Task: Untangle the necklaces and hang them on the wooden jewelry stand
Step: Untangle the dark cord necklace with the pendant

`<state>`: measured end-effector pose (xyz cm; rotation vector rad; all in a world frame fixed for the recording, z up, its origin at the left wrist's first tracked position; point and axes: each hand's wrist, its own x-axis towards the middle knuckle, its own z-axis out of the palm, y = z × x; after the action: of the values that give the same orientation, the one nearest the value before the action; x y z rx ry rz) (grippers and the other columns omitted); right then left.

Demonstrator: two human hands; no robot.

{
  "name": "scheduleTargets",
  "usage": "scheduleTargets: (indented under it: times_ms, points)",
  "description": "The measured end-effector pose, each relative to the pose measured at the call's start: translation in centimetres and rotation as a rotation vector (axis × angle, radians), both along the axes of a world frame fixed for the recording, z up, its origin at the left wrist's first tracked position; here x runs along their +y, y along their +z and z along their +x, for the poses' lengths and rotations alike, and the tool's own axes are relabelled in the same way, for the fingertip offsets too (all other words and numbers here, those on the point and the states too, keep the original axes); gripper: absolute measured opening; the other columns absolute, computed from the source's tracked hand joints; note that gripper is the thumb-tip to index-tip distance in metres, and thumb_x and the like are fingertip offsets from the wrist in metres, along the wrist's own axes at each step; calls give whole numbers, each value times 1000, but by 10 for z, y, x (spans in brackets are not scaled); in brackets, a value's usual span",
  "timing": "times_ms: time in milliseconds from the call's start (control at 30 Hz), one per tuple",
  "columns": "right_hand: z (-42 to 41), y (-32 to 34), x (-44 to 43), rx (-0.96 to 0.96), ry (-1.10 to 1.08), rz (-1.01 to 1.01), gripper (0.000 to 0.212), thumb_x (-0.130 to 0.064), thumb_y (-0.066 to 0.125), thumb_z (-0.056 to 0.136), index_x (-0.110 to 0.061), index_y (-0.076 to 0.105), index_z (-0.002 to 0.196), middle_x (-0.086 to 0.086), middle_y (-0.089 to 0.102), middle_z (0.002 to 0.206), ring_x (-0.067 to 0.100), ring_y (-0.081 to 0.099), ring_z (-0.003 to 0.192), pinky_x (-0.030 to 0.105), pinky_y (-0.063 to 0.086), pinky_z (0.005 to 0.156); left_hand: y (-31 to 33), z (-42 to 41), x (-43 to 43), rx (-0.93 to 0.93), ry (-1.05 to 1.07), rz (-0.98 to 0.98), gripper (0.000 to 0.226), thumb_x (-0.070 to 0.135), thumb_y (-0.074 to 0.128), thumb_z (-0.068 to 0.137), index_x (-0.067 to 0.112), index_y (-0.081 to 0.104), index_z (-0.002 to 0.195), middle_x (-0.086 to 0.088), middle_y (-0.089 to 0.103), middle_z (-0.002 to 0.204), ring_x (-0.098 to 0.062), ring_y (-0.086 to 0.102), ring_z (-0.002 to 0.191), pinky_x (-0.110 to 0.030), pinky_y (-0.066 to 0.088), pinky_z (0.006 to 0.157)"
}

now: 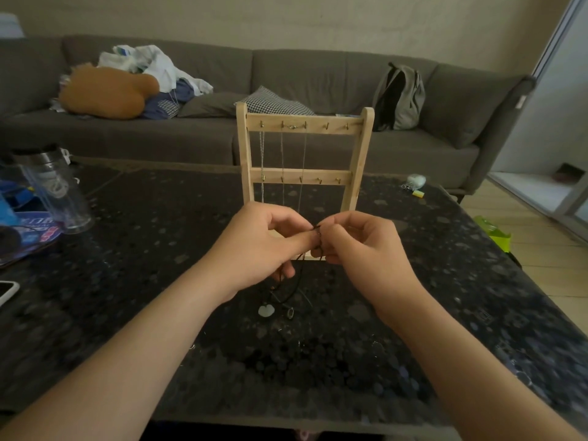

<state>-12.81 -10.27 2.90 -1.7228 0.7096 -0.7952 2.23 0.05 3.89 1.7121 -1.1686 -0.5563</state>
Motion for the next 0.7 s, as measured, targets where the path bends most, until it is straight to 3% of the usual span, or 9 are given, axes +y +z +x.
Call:
scheduleTargets:
  times_ms: [133,233,300,400,467,600,700]
  points:
    - [3,-1,-2,-5,19,78,16,-24,58,108,-18,73,106,-1,75,79,27,76,88,37,64,86,-2,4,-6,2,155,-19,5,30,71,102,31,75,100,10,75,93,-4,74,85,-31,64,77]
    - [6,-1,-1,-18,61,139,19,-28,55,110,-18,71,109,-8,64,71,13,69,76,31,63,83,-1,7,-8,133,211,-43,9,28,64,106,26,73,105,8,76,84,-8,75,89,-35,61,89]
    - [6,-1,-1,-5,72,129,19,-30,54,110,-18,70,111,-11,60,63,9,64,68,38,60,85,3,7,-8,334,177,-62,12,26,63,107,19,73,109,2,68,76,-13,72,80,-37,64,86]
    - [5,2,0,-49,89,186,18,-25,49,112,-15,64,114,-9,52,54,14,59,59,35,57,73,7,8,-5,487,108,-114,11,20,68,105,15,74,113,5,59,73,-10,59,69,-34,62,78]
    - [4,5,2,-108,85,248,16,-23,46,114,-15,61,114,-7,47,57,15,56,52,32,53,62,8,11,-3,349,112,-106,13,14,74,100,19,76,112,7,59,73,-10,60,72,-31,58,75]
    - [4,5,1,-170,44,313,16,-26,47,114,-18,61,114,-1,48,76,13,45,50,29,41,49,6,11,0,-25,162,-24,38,-1,78,91,29,70,114,4,51,76,-1,56,66,-18,51,73]
    - [3,5,1,-184,-6,323,19,-26,47,114,-16,63,116,2,54,81,12,46,54,28,43,48,2,6,1,-299,261,1,19,18,75,100,29,66,113,9,58,65,5,58,58,-10,44,68]
